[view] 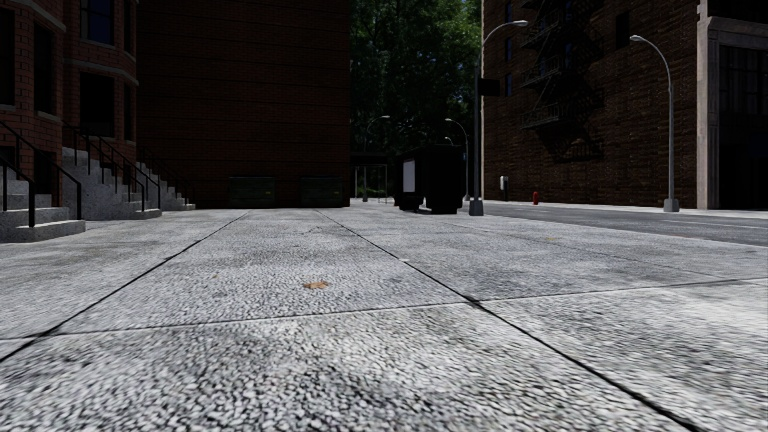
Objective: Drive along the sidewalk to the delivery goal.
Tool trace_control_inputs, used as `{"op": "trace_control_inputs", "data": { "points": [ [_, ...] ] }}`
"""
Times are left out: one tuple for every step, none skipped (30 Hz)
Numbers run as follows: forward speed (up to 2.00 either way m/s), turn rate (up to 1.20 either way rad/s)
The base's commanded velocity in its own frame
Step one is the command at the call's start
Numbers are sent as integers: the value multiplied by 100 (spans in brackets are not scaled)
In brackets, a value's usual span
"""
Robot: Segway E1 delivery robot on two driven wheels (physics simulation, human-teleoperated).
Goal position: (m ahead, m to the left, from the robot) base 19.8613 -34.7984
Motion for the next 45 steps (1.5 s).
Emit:
{"op": "trace_control_inputs", "data": {
  "points": [
    [0,0],
    [0,0],
    [0,0],
    [0,0],
    [0,0],
    [0,0],
    [0,0],
    [0,0],
    [0,0],
    [0,0],
    [0,0],
    [0,0],
    [0,0],
    [0,0],
    [0,0],
    [0,0],
    [0,0],
    [0,0],
    [0,0],
    [0,0],
    [0,0],
    [0,0],
    [0,0],
    [0,0],
    [0,0],
    [0,0],
    [0,0],
    [0,0],
    [0,0],
    [0,0],
    [70,0],
    [200,0],
    [200,0],
    [200,0],
    [200,0],
    [200,0],
    [200,0],
    [200,0],
    [200,0],
    [200,0],
    [200,0],
    [200,0],
    [200,0],
    [200,0],
    [200,0]
  ]
}}
